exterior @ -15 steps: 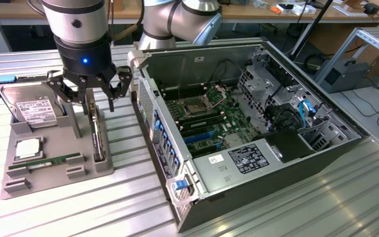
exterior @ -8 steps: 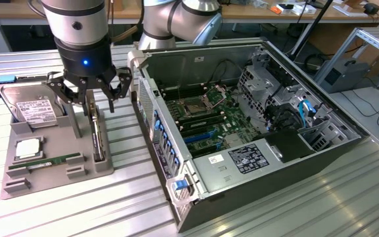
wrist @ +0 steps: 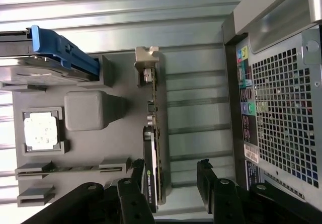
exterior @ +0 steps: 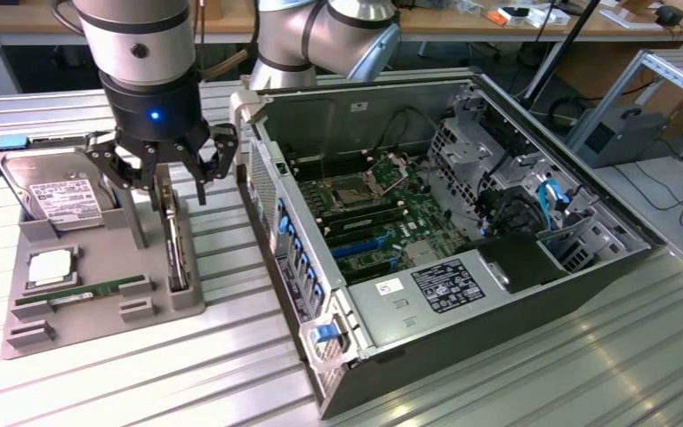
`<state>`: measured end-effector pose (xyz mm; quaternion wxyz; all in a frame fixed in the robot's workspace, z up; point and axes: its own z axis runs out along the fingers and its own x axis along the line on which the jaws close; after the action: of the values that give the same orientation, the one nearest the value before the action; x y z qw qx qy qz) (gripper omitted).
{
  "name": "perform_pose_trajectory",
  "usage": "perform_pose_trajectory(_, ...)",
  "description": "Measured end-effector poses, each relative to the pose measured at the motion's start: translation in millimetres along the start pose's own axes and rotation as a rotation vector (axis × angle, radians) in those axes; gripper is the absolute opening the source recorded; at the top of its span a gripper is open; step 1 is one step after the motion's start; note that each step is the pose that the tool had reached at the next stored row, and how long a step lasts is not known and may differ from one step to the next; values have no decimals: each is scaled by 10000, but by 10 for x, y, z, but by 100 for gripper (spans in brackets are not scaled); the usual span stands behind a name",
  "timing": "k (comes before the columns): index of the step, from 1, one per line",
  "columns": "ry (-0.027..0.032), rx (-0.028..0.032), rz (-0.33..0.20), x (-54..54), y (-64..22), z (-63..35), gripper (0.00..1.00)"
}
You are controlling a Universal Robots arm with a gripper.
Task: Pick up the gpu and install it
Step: 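Pick up the gpu and move the gpu toward the slot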
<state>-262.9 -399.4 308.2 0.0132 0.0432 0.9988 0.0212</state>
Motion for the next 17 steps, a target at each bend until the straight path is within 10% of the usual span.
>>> perform_pose_trajectory(17,-1,2,0,17,-9,163,54)
